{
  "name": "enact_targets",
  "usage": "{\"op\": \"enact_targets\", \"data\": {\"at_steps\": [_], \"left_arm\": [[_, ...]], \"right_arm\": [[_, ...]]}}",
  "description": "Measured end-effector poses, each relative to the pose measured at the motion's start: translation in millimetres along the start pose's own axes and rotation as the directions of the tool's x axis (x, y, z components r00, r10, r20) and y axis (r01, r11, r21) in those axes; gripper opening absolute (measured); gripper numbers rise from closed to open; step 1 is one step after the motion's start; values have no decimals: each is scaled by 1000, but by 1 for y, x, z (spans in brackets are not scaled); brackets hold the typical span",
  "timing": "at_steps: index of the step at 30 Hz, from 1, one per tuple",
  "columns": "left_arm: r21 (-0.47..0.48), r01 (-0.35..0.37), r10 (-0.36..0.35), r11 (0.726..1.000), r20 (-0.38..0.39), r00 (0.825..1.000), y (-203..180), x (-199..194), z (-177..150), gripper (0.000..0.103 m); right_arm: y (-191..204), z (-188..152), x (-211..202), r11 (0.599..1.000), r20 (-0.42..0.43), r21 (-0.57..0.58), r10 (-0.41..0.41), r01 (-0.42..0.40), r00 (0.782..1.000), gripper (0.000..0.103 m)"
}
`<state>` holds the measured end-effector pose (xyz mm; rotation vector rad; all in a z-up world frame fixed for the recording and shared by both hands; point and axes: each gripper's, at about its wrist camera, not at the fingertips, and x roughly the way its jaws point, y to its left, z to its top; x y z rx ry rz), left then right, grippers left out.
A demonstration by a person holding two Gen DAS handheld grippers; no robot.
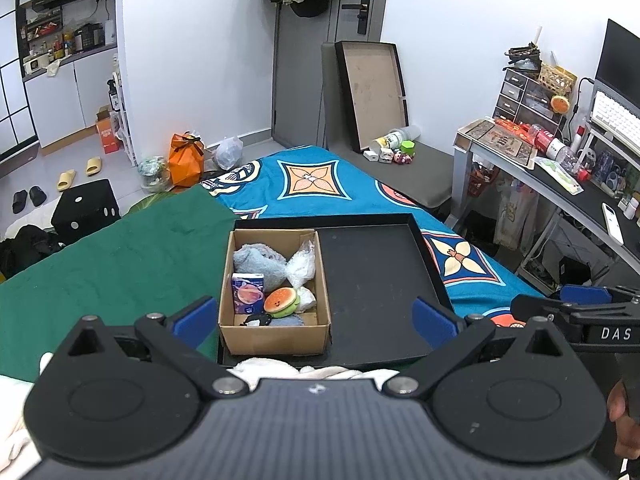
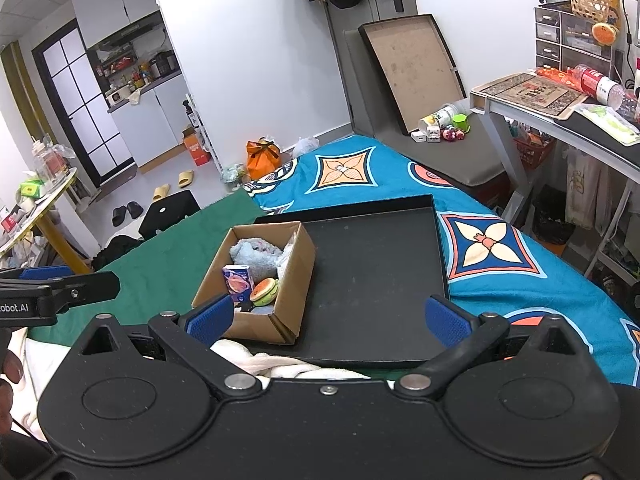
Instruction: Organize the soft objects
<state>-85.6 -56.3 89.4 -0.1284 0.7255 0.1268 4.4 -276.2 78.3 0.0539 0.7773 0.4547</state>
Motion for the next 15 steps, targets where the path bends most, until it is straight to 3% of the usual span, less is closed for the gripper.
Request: {"op": "enact_targets", "data": {"at_steps": [15], "left_arm": [[0,-2,2,1000,-6,1000,3,2,-1,103]], "right_arm": [[1,0,0,1000,-3,-4,-5,5,1000,103]]}}
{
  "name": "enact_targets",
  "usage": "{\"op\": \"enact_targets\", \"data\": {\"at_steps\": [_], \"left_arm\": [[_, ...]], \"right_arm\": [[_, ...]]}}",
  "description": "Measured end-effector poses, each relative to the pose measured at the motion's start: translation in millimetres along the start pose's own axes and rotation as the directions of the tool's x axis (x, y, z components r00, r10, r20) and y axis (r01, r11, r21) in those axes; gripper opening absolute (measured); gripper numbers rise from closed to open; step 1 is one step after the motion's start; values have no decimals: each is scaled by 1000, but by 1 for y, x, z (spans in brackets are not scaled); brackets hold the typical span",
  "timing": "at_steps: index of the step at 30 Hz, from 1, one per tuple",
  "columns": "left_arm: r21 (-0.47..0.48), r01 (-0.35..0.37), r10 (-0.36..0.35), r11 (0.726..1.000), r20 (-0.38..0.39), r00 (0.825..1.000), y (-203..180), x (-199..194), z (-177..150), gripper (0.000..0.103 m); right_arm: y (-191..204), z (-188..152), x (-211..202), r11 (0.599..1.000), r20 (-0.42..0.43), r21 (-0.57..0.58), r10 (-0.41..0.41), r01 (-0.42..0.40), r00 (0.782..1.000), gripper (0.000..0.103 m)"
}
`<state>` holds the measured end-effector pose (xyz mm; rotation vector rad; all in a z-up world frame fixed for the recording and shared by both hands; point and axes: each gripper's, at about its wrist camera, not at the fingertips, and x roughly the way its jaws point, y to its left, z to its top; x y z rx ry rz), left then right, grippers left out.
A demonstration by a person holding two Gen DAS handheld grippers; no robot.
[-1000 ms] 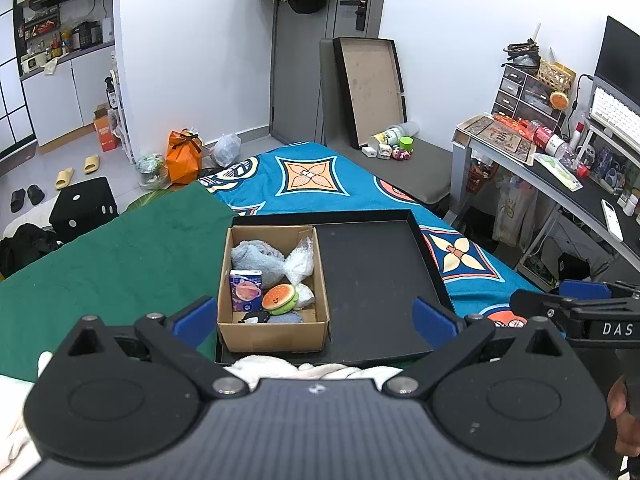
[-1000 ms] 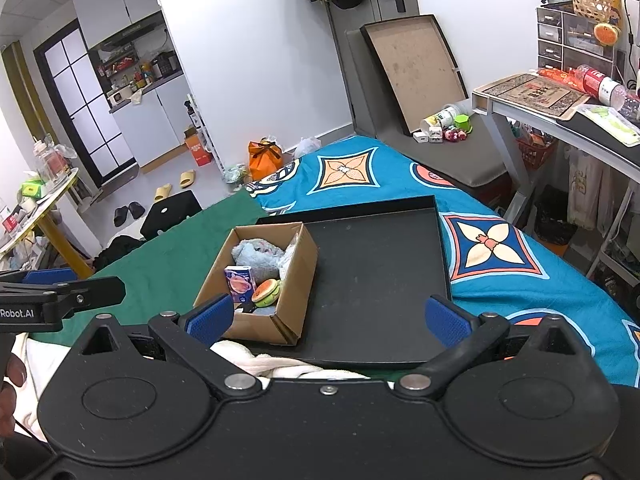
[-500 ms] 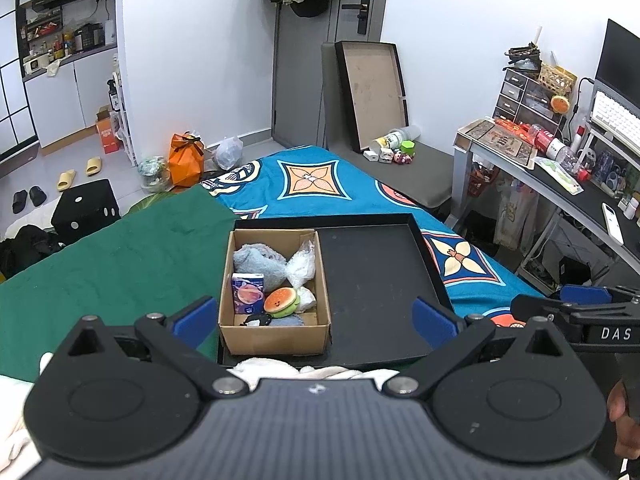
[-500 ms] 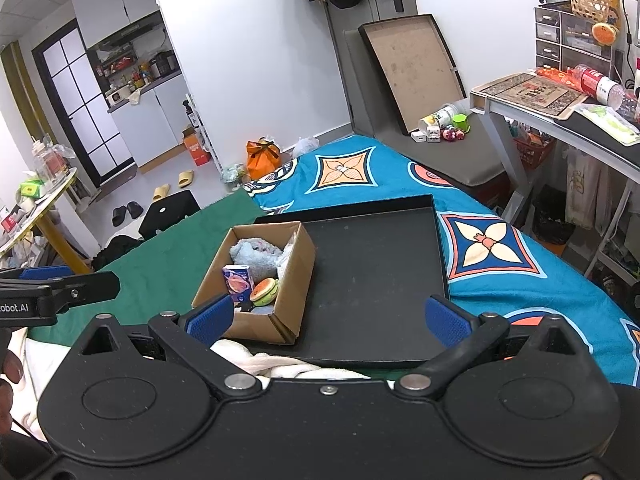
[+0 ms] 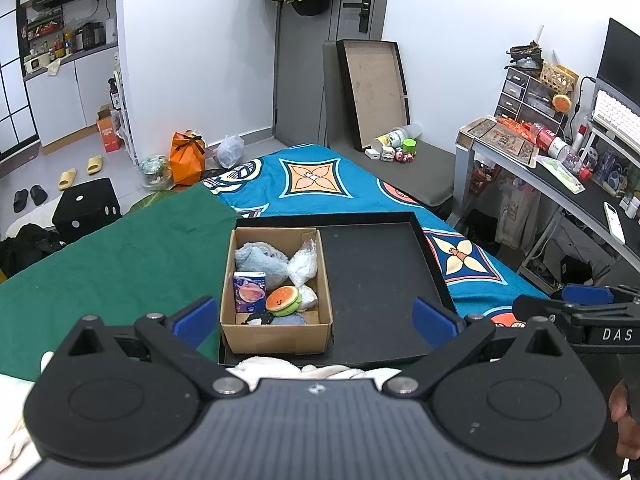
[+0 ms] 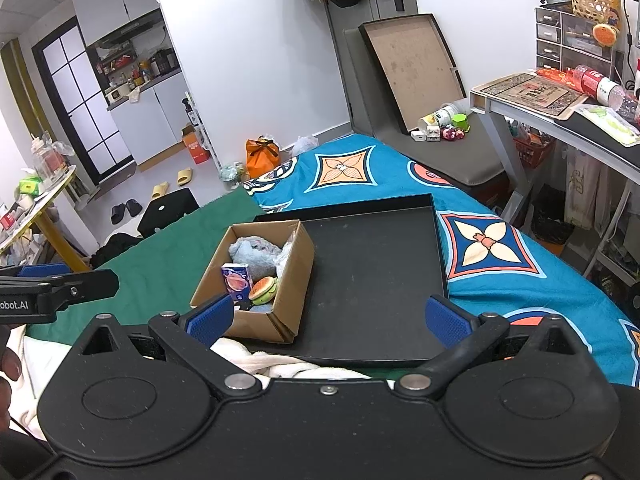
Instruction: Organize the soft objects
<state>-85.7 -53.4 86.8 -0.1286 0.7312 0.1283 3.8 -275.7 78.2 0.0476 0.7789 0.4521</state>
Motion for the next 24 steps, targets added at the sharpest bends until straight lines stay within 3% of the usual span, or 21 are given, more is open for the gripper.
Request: {"op": "enact_targets", "data": {"at_steps": [24], "left_arm": [[7,-6,6,1000,6,1000,2,1,1,103]], "right_arm": [[-2,0,3,1000,-10,-2,-4,4,1000,103]]}}
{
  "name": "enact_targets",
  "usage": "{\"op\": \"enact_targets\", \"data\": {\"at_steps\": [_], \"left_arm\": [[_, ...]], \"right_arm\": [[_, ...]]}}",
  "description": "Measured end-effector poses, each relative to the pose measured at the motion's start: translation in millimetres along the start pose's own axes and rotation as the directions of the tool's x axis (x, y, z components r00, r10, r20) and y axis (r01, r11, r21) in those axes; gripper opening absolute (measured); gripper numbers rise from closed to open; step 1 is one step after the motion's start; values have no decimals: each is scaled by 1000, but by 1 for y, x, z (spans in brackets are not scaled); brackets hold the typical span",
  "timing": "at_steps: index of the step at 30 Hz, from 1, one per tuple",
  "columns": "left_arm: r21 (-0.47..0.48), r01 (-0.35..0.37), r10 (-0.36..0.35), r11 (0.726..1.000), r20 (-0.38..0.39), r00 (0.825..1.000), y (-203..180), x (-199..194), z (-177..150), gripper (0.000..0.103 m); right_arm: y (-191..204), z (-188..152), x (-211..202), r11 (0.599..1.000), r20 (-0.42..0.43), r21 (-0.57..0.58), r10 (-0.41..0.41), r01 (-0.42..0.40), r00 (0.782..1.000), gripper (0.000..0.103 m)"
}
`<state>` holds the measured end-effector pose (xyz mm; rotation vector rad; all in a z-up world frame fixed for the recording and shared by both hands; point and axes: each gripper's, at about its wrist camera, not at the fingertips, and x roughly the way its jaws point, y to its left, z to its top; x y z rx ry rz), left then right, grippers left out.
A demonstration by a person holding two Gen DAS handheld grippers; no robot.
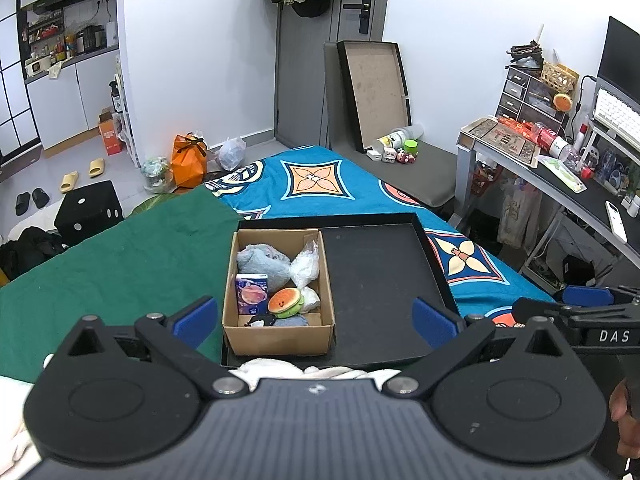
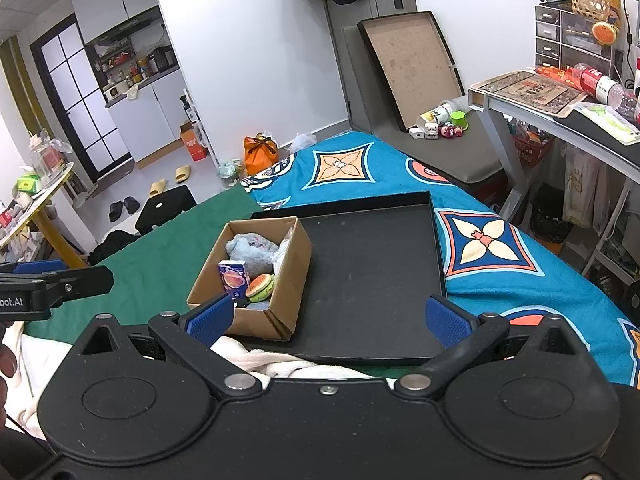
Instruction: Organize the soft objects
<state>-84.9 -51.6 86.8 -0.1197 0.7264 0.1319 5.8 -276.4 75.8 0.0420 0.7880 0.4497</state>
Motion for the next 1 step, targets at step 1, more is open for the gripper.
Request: {"op": "enact_targets", "data": {"at_steps": [1], "left_arm": [[3,4,-4,1000,-2,1000,0,0,0,103]], "right_arm": [[0,0,0,1000,-1,-1,0,0,1000,103]]}}
